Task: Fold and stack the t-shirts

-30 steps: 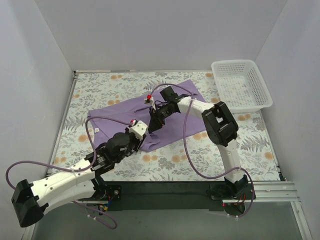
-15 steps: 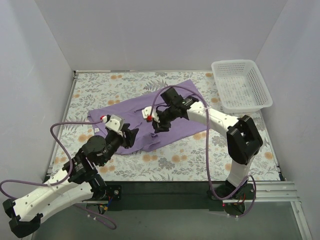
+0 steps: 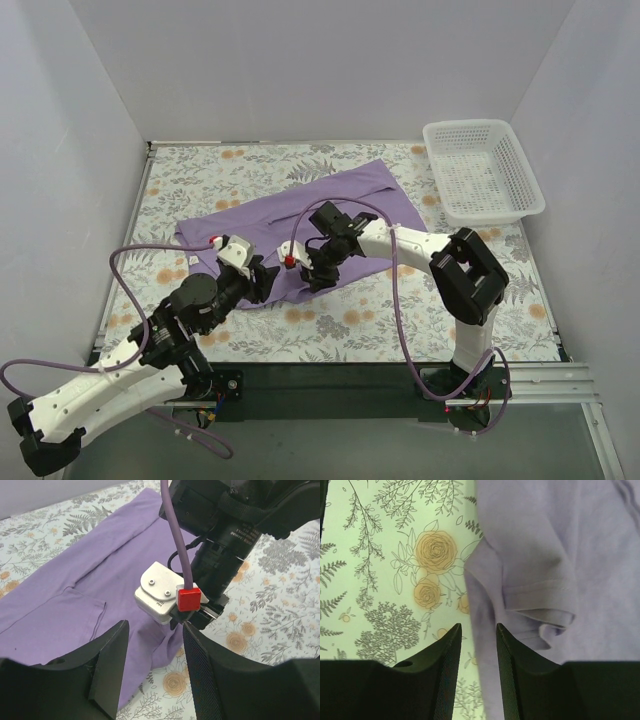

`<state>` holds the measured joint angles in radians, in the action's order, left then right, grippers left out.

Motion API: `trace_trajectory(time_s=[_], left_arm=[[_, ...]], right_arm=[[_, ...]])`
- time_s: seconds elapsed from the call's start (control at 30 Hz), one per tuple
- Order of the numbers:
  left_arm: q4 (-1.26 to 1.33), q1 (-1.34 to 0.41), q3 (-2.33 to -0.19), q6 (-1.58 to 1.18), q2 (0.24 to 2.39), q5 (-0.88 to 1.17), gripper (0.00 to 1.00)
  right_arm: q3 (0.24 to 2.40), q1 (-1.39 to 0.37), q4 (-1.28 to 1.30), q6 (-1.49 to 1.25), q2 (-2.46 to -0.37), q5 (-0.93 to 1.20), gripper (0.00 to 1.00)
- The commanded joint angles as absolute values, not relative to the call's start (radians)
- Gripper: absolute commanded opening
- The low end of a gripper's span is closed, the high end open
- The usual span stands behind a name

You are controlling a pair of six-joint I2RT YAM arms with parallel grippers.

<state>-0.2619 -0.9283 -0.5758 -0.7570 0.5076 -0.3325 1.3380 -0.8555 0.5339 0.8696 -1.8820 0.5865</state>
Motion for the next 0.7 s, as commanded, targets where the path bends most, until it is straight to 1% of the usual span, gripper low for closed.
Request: trace_trajectory(time_s=[0.0,0.17,0.33,0.47,0.67], left_arm=[[-0.268,-0.923,-0.566,-0.713,0.528,-0.311,0.46],[-0.261,-0.923,-0.549,-0.718,0.502,-0.305,0.46],[-0.261,-0.923,-0.532,-0.726,0.483,-0.298,0.46],[-0.261,-0.923,-0.529,-0.730,0.489,-0.293,0.46],[-0.261,-0.923,-0.529,-0.730,0.499,-0.291,0.46]], right_arm=[[1.301,-0.858,0.489,0.760,-1.858,0.617,0.40],[1.282,-0.816,0.420,0.629,-1.890,0.661,0.41],[1.322,-0.776,0.411,0.581,-1.933,0.686,0.42],[1.354,-0.770,0.414,0.560,-1.970,0.712,0.44],[1.410,-0.770,0.414,0.520,-2.011,0.761,0.45]])
